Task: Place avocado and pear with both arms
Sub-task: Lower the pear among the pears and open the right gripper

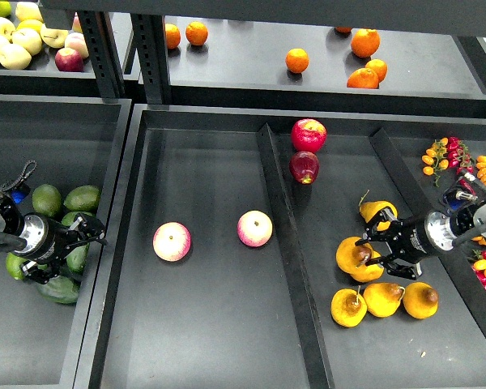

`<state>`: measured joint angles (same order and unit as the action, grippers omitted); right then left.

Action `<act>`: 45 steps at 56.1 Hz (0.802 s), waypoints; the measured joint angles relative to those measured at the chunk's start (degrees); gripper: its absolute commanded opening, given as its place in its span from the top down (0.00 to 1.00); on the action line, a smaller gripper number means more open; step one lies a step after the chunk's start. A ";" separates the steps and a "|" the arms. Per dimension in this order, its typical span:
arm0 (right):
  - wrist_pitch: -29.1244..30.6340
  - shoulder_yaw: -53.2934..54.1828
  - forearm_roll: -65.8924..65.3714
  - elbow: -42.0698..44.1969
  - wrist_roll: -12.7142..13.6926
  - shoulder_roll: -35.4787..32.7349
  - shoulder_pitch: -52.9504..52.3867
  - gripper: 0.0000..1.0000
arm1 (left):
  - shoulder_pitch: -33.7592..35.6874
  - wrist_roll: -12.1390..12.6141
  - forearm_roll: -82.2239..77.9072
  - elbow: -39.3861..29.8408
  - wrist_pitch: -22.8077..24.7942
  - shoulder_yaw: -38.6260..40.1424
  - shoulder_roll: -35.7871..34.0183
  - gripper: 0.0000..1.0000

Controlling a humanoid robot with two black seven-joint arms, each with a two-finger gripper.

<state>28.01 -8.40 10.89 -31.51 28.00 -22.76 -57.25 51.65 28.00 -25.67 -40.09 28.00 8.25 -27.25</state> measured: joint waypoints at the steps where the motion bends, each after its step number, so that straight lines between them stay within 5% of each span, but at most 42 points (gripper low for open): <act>1: 0.00 0.01 0.00 0.38 0.00 0.34 0.12 0.95 | -0.02 0.00 0.00 0.01 0.00 0.00 0.00 0.00; 45: 0.00 2.32 -0.17 11.51 0.00 7.12 4.47 0.94 | -0.09 0.00 0.00 -0.40 0.00 0.00 0.09 0.00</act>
<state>28.00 -6.08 10.72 -20.01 28.00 -15.64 -52.78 51.56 28.00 -25.67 -40.49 28.00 8.25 -27.16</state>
